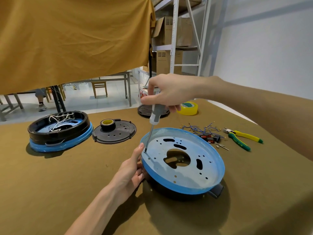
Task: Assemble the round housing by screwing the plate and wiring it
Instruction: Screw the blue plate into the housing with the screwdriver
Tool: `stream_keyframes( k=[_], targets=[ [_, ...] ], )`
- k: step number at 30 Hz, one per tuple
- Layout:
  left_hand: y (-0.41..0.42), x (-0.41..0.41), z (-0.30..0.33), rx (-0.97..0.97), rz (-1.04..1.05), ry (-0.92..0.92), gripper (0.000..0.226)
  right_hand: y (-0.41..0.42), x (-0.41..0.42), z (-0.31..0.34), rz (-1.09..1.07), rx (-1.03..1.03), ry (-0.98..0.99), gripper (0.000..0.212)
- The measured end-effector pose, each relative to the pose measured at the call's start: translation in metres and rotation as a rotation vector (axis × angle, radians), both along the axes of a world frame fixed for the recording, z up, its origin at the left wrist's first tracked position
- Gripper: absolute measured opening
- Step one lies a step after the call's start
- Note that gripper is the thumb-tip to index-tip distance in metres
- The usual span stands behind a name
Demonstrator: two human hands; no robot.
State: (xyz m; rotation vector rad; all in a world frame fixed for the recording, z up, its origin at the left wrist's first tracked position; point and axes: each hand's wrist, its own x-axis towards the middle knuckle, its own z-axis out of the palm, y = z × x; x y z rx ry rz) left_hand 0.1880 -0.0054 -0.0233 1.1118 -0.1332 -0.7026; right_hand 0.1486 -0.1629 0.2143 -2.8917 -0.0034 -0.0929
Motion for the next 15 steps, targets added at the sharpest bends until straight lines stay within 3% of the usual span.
stream_keyframes(
  k=[4,6,8,13,15],
  targets=[
    [0.000,-0.002,0.001,-0.019,-0.016,-0.003,0.073,0.000,-0.006,0.010,0.022,0.155,0.121,0.047],
    [0.000,-0.002,0.000,-0.023,-0.011,0.000,0.074,0.002,-0.006,0.006,0.015,0.078,0.067,0.036],
    [0.000,-0.001,-0.001,-0.028,-0.001,-0.001,0.075,0.007,-0.004,0.000,-0.013,-0.015,-0.027,0.038],
    [0.000,-0.001,-0.002,-0.021,0.000,0.007,0.073,0.003,-0.007,0.008,-0.010,0.205,0.106,0.040],
    [0.000,0.000,-0.003,-0.015,-0.001,0.008,0.074,0.001,-0.007,0.009,-0.013,0.200,0.118,0.036]
  ],
)
